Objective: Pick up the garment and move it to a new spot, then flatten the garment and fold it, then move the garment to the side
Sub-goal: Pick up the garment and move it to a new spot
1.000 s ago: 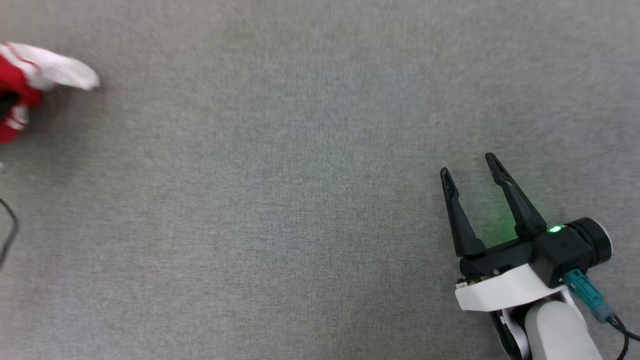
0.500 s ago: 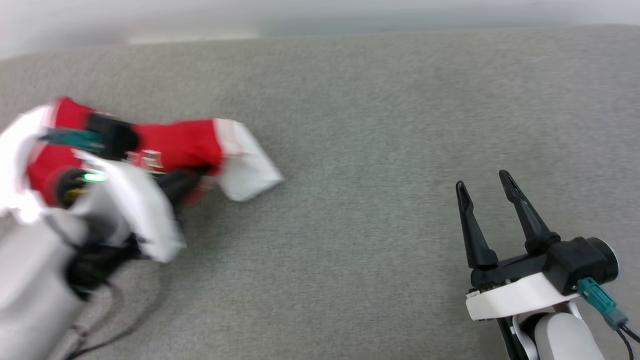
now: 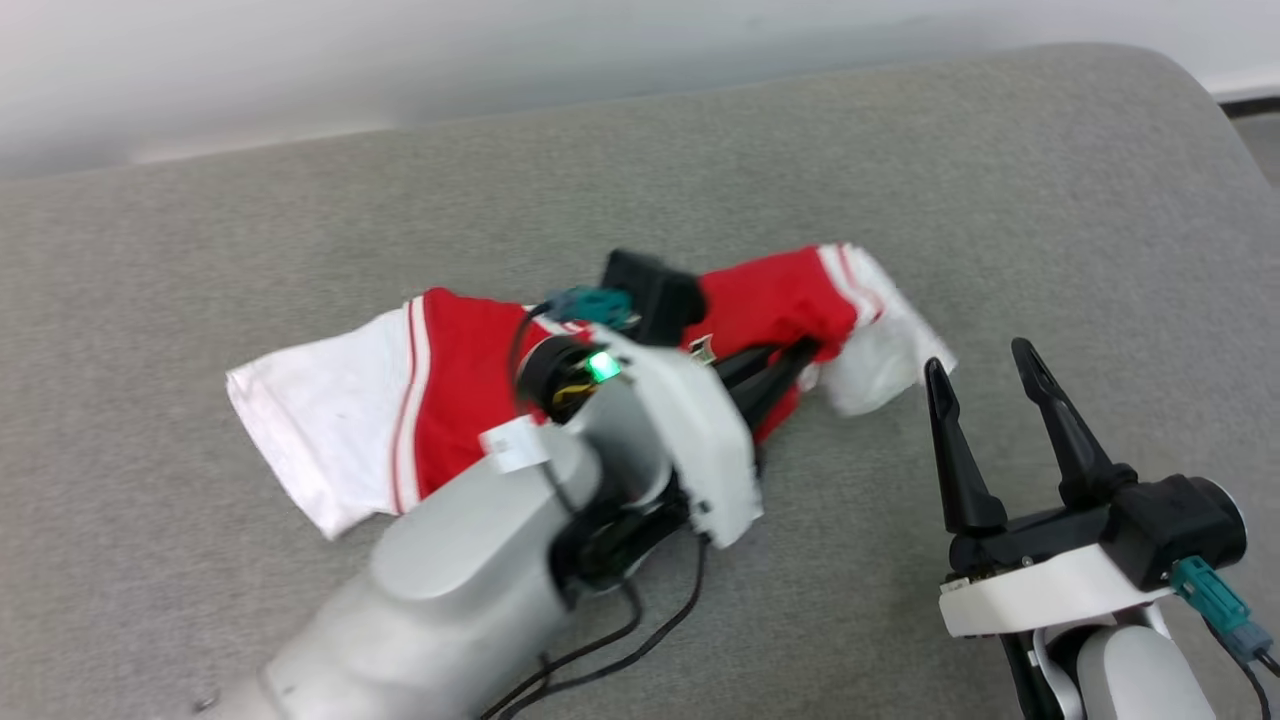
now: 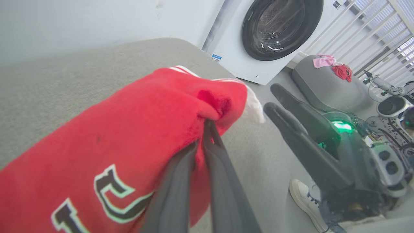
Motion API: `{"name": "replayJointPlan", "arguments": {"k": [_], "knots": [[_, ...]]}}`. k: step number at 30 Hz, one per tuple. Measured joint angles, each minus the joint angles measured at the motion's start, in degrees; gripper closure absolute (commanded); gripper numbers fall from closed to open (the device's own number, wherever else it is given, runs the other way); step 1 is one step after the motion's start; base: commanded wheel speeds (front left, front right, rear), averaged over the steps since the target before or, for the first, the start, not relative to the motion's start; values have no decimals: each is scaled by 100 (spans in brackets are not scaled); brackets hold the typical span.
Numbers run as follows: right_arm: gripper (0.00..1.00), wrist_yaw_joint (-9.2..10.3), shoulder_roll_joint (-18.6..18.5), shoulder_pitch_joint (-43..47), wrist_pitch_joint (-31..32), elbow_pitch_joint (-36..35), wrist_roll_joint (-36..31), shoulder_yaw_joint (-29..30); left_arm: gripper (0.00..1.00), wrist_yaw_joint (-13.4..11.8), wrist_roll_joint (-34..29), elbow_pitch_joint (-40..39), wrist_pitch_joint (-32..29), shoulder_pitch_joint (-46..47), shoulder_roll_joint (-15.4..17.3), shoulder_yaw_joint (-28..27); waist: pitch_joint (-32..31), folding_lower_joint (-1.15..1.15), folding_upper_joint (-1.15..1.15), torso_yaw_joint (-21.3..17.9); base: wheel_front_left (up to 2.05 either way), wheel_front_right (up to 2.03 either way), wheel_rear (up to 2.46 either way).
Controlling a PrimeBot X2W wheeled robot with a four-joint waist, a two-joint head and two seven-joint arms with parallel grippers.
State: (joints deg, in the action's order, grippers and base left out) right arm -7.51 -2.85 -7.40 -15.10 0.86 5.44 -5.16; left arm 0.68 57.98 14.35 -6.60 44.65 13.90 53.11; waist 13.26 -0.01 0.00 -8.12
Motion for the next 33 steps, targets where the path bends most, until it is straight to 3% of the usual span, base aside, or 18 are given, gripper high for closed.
{"name": "replayJointPlan", "arguments": {"k": [2, 3, 4, 8, 14, 21, 23, 26, 27, 29, 33], "knots": [[0, 0, -1, -31, 0, -12, 18, -34, 100, -19, -127, 355, 163, 187, -304, 37, 53, 0, 0, -89, 0, 0, 0], [0, 0, 0, -32, 0, -11, 27, -56, 93, -16, -177, 533, 238, 257, -428, 64, 75, 0, 0, -131, 0, 0, 0], [0, 0, 1, -30, 0, -7, 44, -76, 0, 11, -260, 703, 259, 315, -531, 145, 91, 0, 0, -172, 0, 0, 0], [0, 0, 0, -31, 0, -8, 89, -89, 0, 191, -380, 1269, 360, 392, -744, 336, 151, 1, 0, -262, 0, 0, 0], [0, 0, 1, -11, 0, 24, 102, -27, 0, 368, -446, 1690, 972, 399, -705, 236, 26, 0, 0, -129, 0, 0, 0], [0, 0, 0, 151, 1, 62, -37, 51, 0, 231, -954, 1736, 2085, 391, -18, -238, -321, 1, 0, 200, 0, 0, 0], [0, 0, 0, 227, 0, 82, -60, 92, 0, 158, -1160, 1544, 2148, 280, 290, -495, -428, 0, 0, 323, 0, 0, 0], [0, 0, 1, 313, 0, 83, -99, 140, 0, -75, -1649, 793, 2158, -173, 727, -1317, -576, 0, 0, 518, 0, 0, 0], [0, 0, 1, 313, 0, 83, -99, 140, 0, -75, -1649, 793, 2158, -173, 727, -1317, -576, 0, 0, 518, 0, 0, 0], [0, 0, 0, 390, 0, 81, -131, 167, 0, -178, -2094, -16, 2167, -1046, 1090, -2168, -714, 0, 0, 683, 0, 0, 0], [0, 0, 1, 469, 0, 76, -141, 193, 0, -293, -2610, -868, 2167, -2312, 1248, -3099, -844, 0, 0, 846, 0, 0, 0]]}}
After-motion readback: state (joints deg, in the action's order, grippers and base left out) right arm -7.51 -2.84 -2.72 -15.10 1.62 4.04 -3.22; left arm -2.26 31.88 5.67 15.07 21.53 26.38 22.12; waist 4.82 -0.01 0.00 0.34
